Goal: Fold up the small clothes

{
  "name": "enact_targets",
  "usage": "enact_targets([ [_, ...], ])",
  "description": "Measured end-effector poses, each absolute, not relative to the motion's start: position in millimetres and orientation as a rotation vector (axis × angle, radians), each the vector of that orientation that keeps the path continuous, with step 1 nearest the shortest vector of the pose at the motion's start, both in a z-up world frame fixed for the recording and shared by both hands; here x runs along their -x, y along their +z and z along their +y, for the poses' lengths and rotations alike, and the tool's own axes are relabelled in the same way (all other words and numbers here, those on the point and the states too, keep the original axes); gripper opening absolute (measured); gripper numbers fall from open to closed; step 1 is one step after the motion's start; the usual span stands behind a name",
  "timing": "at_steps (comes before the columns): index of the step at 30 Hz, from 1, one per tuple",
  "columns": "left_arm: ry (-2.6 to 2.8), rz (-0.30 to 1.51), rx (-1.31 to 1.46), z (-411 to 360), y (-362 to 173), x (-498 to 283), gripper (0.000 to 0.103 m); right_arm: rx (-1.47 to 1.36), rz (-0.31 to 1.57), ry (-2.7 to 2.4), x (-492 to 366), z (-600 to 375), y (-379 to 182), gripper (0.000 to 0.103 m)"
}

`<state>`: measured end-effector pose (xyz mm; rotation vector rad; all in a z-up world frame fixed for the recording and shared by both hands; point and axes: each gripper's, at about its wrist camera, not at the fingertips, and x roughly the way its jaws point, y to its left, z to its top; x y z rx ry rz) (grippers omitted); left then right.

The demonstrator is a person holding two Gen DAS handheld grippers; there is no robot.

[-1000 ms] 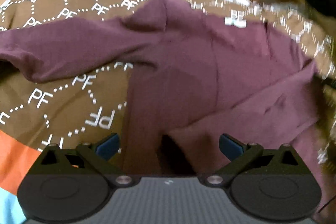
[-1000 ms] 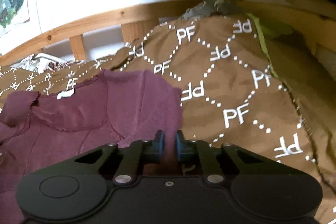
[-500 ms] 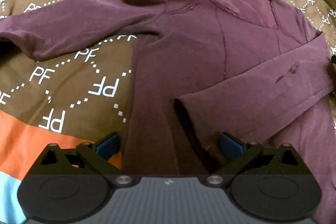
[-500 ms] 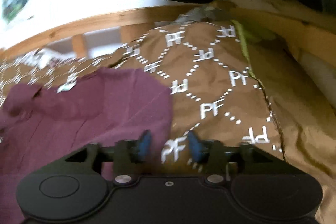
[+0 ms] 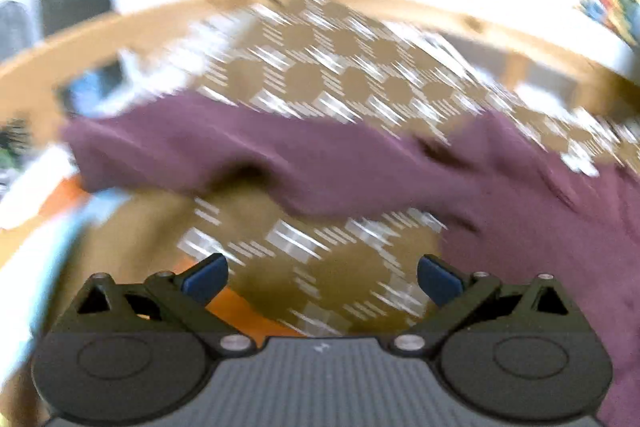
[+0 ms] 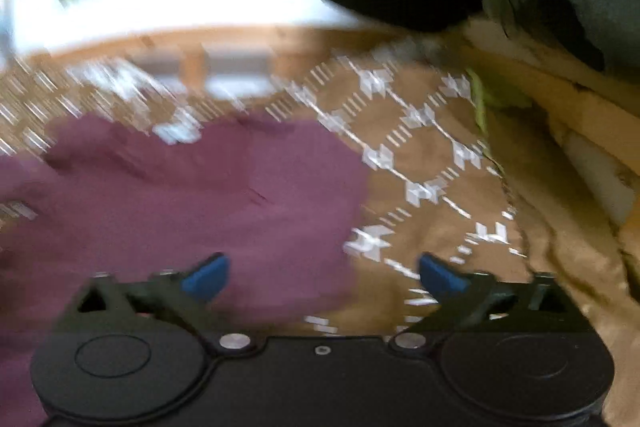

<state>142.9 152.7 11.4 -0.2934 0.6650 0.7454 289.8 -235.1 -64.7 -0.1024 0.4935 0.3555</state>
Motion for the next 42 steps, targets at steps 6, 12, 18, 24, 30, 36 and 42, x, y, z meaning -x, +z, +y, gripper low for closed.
enact_targets([
  [6,0.880,0.585,0.364,205.1,19.1,-114.2,0.103,0.125,0.412,0.578,-233.8,-203.6,-50.8,0.102],
  [12,1.048,0.455,0.529,226.6,10.5,-82.8,0.101,0.162,0.421,0.691,-218.7,-172.8,-68.9,0.102],
  [18,1.135,0.363,0.570,237.5,12.6,-81.3,0.084,0.141,0.505,0.690,-223.5,-170.4,-86.7,0.103],
  [24,1.184,0.395,0.565,237.9,9.0,-111.1,0.040,0.088,0.593,0.608,-233.6,-181.4,-101.9,0.103],
  [30,1.166,0.321,0.514,235.2,28.6,-112.3,0.010,0.068,0.580,0.571,-233.7,-192.1,-103.2,0.102],
  [36,1.024,0.139,0.425,228.5,73.1,-96.3,0.009,0.112,0.534,0.594,-224.9,-188.5,-98.7,0.103],
  [42,0.810,0.092,0.328,206.1,94.1,-106.3,0.009,0.151,0.471,0.593,-217.6,-188.3,-88.5,0.103],
])
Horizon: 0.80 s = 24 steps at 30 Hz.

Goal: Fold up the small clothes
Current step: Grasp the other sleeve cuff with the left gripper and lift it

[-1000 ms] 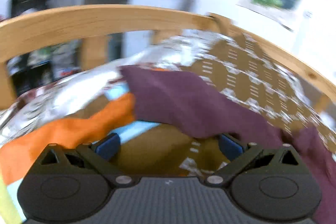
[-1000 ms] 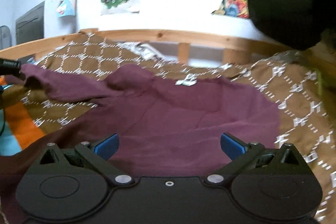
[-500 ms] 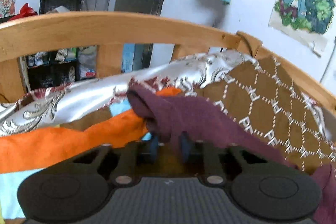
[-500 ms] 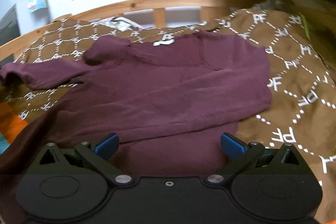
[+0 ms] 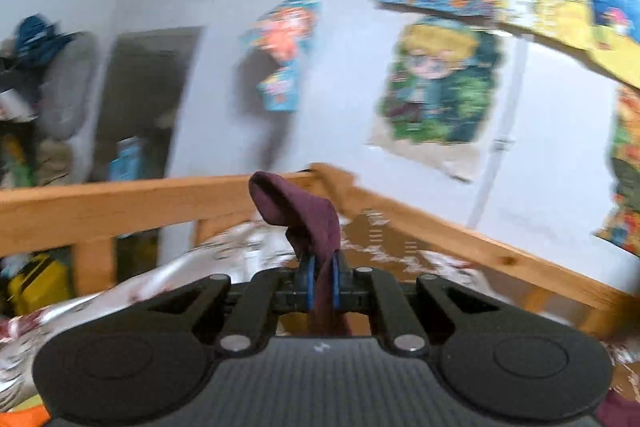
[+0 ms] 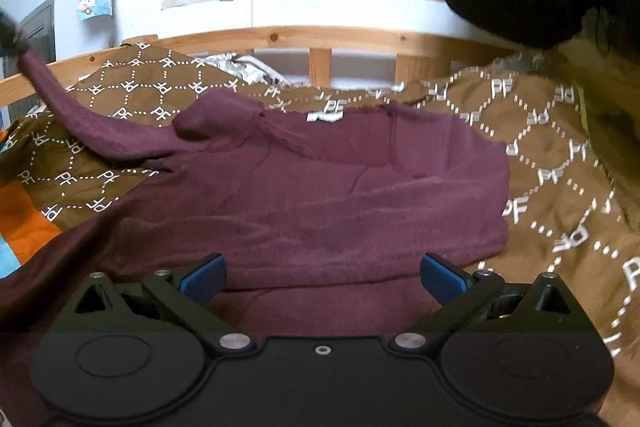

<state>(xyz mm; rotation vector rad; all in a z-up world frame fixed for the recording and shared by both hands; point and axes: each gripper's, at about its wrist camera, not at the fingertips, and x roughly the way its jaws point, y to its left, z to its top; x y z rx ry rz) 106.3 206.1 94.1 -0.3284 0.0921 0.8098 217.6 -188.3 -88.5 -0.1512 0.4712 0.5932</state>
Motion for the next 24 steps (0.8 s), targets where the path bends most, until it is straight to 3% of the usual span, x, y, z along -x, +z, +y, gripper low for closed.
enact_targets([
  [7,0.537,0.030,0.249,152.3,117.8,-121.6,0.009,0.150,0.442,0.578,-215.1,-195.1,-81.5,0.103],
  [11,0.298,0.124,0.178,116.0,122.0,-147.0,0.009,0.131,0.441,0.563,-219.1,-200.3,-79.1,0.103],
  [24,-0.124,0.494,0.140,16.9,14.1,-210.6,0.009,0.064,0.460,0.450,-244.7,-237.6,-78.5,0.102],
])
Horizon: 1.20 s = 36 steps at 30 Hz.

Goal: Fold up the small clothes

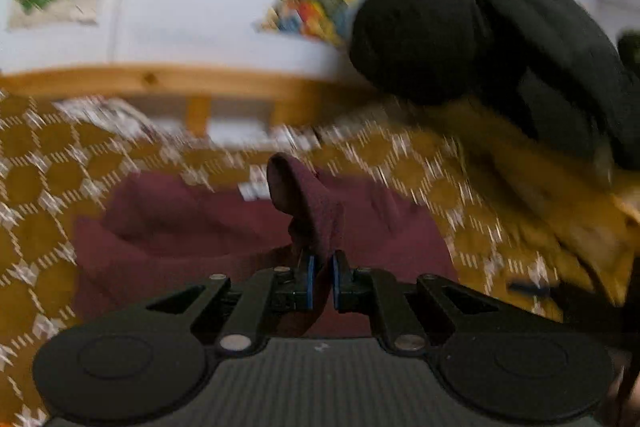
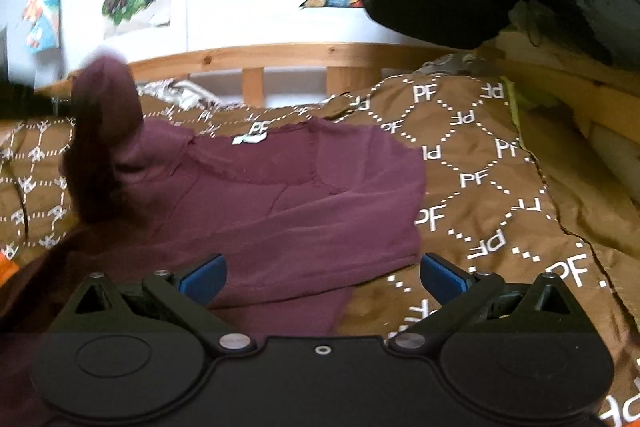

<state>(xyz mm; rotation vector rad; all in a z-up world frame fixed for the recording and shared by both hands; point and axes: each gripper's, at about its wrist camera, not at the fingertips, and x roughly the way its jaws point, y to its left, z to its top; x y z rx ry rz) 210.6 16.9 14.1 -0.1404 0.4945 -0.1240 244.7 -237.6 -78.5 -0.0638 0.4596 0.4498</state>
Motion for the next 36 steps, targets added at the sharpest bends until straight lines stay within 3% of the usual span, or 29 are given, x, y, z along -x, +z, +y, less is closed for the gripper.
enact_targets([
  [7,-0.161,0.574,0.074,-17.5,-32.0,-198.9,0.010,0.033,0.457,0.420,-257.5,-250.3,-82.0,0.102],
  [16,-0.214,0.687,0.043,-34.7,-50.7,-199.5,0.013,0.002,0.463,0.398,-267.8,-253.4,-84.2,0.102],
  [18,-0.220,0.698,0.064,-32.6,-51.6,-197.3,0.031,-0.003,0.463,0.389,-269.9,-254.8,-84.5,0.102],
  [19,-0.229,0.701,0.076,-31.7,-51.5,-195.4,0.051,-0.004,0.464,0.385,-270.3,-255.0,-84.2,0.102],
  [20,-0.232,0.697,0.084,-31.2,-50.3,-193.1,0.066,-0.006,0.464,0.382,-270.9,-255.3,-84.3,0.102],
  [22,-0.248,0.685,0.085,-30.3,-47.4,-186.9,0.074,-0.009,0.463,0.380,-271.8,-255.2,-84.2,0.102],
  [27,-0.227,0.699,0.113,-22.6,-40.7,-167.7,0.077,-0.022,0.459,0.415,-270.3,-251.7,-86.1,0.102],
  [32,-0.054,0.699,0.129,1.6,-28.2,-152.7,0.093,0.056,0.493,0.513,-265.0,-223.3,-98.2,0.102],
  [36,0.121,0.686,0.114,40.2,-22.0,-156.0,0.094,0.195,0.562,0.592,-254.4,-190.1,-114.8,0.102],
])
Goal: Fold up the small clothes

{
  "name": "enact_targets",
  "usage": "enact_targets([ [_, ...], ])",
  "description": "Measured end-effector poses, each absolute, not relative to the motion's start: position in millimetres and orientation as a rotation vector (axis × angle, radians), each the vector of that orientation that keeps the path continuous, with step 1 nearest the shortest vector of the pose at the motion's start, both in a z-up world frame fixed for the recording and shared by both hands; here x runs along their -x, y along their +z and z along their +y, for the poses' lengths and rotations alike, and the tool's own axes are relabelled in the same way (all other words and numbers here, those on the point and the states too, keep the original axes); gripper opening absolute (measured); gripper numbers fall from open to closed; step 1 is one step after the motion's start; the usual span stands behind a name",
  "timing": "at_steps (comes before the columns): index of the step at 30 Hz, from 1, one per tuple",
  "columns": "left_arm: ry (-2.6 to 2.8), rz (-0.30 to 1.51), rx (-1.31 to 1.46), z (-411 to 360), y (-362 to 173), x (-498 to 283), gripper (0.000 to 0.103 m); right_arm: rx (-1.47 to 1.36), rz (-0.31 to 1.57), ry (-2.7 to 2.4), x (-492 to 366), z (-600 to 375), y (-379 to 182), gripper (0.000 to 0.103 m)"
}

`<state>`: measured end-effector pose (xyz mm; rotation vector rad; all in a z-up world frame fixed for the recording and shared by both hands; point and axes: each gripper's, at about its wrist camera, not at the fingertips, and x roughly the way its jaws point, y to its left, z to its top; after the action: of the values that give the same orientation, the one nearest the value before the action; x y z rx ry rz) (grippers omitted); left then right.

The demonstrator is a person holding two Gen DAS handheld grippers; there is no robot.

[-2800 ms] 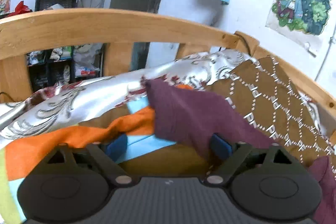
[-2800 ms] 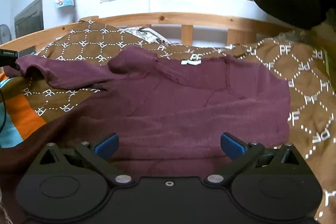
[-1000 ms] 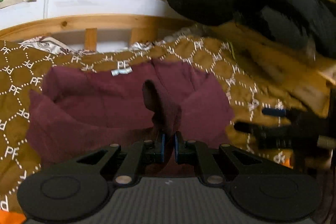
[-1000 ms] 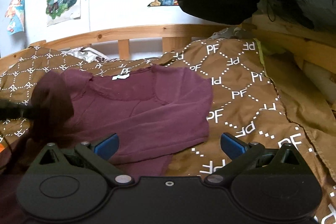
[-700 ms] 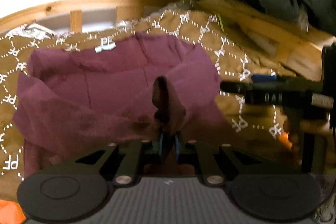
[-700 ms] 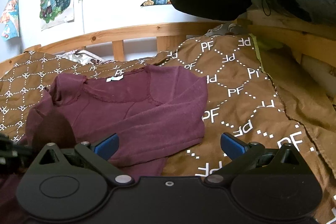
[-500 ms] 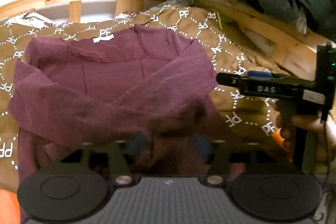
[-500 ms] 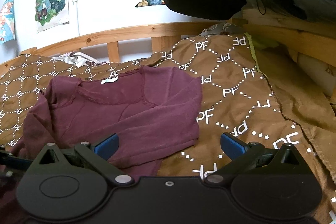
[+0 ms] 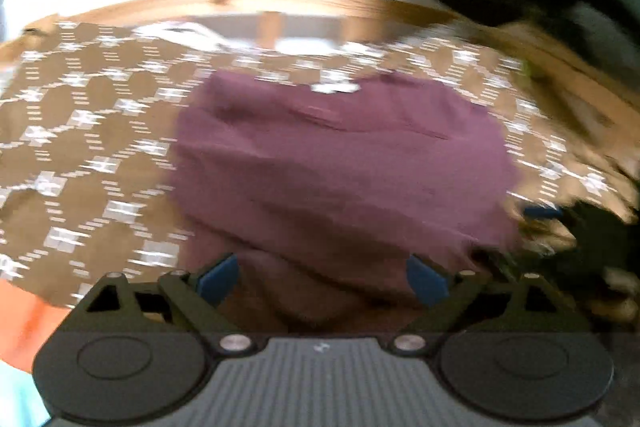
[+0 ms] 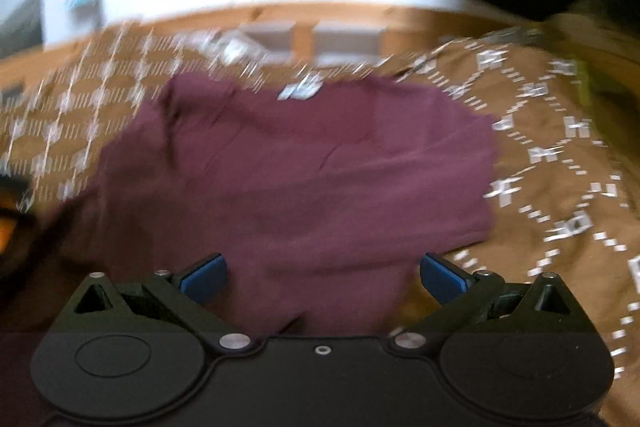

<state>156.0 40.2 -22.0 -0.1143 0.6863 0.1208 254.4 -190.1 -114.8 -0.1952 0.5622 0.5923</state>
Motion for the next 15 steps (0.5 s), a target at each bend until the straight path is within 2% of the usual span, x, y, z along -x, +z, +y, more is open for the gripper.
enact_targets([
  [4,0.229,0.652,0.264,101.2,-21.0,-167.0,0.094,0.198,0.593,0.694,-246.1,-185.7,-120.1,0.102],
  [9,0.254,0.629,0.292,151.9,-20.7,-196.1,0.094,0.197,0.539,0.858,-286.0,-158.0,-78.9,0.103],
  [12,0.251,0.680,0.257,171.8,-29.0,-218.6,0.086,0.193,0.572,0.960,-331.6,-106.8,-49.5,0.103],
  [15,0.234,0.717,0.301,187.4,-41.9,-234.0,0.082,0.042,0.631,1.109,-370.7,-57.8,-32.4,0.102],
])
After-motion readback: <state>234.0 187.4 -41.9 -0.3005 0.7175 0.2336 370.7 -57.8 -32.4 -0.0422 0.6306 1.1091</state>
